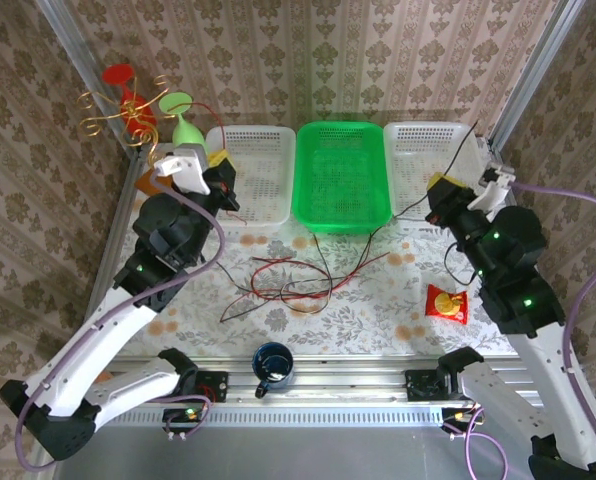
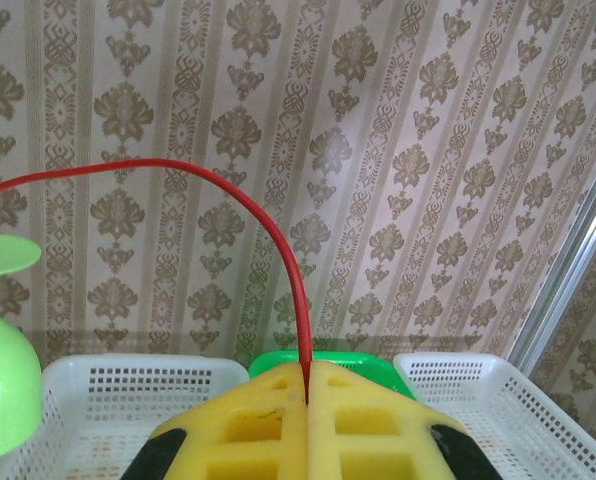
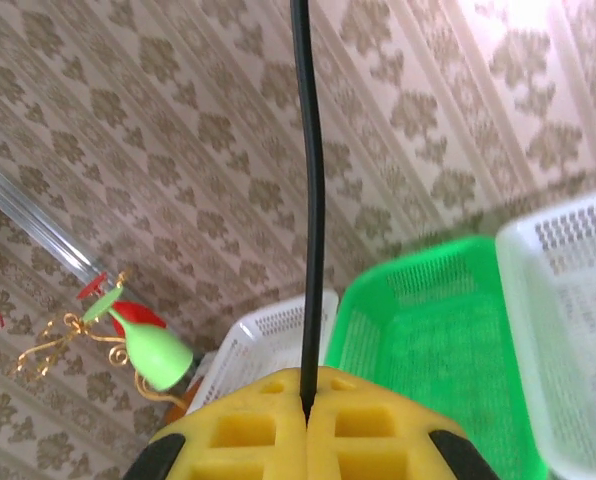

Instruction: Untangle the cables

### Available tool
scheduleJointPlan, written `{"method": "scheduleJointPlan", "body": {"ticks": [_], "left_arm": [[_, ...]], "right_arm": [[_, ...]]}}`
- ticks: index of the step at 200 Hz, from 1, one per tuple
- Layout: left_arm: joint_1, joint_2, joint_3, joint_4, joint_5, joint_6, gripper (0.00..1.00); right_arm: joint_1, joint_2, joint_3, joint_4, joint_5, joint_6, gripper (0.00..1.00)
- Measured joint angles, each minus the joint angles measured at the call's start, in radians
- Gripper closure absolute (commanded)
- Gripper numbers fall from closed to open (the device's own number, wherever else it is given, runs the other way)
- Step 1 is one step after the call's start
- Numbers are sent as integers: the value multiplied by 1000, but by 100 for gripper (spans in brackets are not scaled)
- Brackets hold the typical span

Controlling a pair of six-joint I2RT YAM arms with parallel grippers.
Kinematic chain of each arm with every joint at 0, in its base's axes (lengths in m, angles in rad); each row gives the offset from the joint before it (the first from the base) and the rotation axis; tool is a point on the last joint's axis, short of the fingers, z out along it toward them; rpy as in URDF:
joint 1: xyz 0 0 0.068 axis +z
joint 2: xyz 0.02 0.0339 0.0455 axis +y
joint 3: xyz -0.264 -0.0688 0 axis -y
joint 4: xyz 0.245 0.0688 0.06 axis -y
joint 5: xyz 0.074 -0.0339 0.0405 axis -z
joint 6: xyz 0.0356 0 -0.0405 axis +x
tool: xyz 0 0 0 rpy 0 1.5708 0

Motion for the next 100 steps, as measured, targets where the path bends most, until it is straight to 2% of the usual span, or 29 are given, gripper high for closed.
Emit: {"method": "scheduleJointPlan", "body": {"ticks": [53,100], "left_arm": [[56,207,245,-116,16,51,100],[118,395,352,-157,37,105,100]], "right_arm": [[-2,73,194,1,32,-192,100],[-2,67,205,15,35,-290,100]]}}
